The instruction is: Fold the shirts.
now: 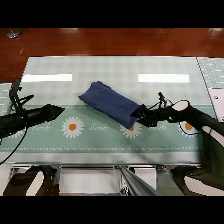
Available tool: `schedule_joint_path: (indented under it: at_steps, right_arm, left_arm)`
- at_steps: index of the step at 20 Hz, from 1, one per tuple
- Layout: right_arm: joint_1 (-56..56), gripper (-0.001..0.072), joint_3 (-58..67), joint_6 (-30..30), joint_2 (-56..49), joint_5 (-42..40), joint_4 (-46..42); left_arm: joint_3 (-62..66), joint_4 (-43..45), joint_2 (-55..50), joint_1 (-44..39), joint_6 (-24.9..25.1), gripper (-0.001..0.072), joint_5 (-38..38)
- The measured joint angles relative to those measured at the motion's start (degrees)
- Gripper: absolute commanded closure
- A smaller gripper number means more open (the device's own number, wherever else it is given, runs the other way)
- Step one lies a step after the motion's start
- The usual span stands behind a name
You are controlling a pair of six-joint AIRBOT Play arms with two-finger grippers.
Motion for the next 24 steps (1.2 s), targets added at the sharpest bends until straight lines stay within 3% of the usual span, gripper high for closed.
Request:
schedule_joint_path:
  at_steps: [1,4,7,15,24]
  right_arm:
    - [0.42,0.0687,1.86,-1.68,-2.05,0.61,0.11]
    - [1.18,0.0688,9.97,-6.49,-5.92,4.72,2.4]
    - [0.5,0.0687,23.15,-7.37,-7.34,10.99,-0.31]
    - [-6.71,0.0688,62.05,3.04,-6.84,33.38,-21.68]
    - [-32.06,0.0687,70.69,9.46,4.02,50.45,-33.83]
  left_arm:
    - [0.0,0.0,0.0,0.0,0.0,0.0683,0.59]
    - [0.0,0.0,0.0,-0.02,-0.02,0.0683,1.09]
    - [0.0,0.0,0.0,0.0,0.0,0.0683,1.49]
    - [0.0,0.0,0.0,0.0,-0.02,0.0683,-0.42]
    - [0.0,0.04,0.0,0.0,0.0,0.0683,-3.96]
